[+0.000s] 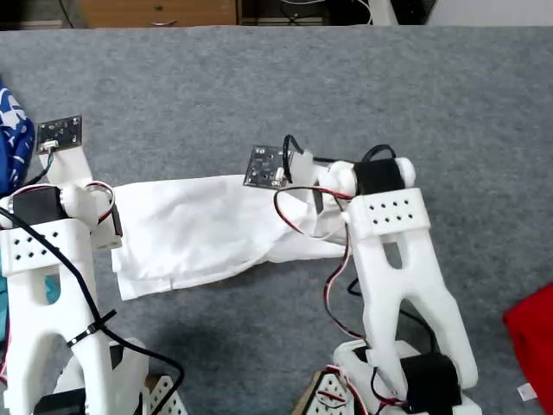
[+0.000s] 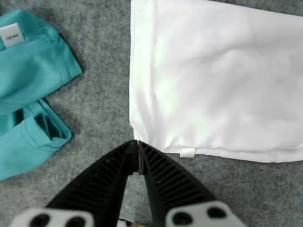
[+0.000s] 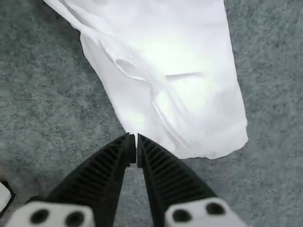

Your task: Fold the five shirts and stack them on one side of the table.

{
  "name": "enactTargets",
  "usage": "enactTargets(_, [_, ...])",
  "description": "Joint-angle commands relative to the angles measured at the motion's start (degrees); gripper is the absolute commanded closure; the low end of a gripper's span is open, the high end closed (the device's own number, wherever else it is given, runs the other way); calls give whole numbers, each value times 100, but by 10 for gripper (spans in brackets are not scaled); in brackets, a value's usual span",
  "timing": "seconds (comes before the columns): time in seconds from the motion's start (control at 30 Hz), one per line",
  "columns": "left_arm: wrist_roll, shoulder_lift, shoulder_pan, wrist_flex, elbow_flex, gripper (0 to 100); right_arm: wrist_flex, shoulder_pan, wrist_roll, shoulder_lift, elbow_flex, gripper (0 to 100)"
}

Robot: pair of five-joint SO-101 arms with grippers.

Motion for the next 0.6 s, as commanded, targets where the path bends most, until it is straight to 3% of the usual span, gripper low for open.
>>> enactTargets(0.0, [-9, -57, -9, 35, -229, 980, -686, 13, -255, 268, 391, 992])
enactTargets(0.27, [0, -22, 0, 9, -229, 980, -1521, 4, -624, 1921, -163, 992])
enactTargets(0.57, [0, -22, 0, 35, -229, 980, -1064, 4, -993, 3758, -2642, 992])
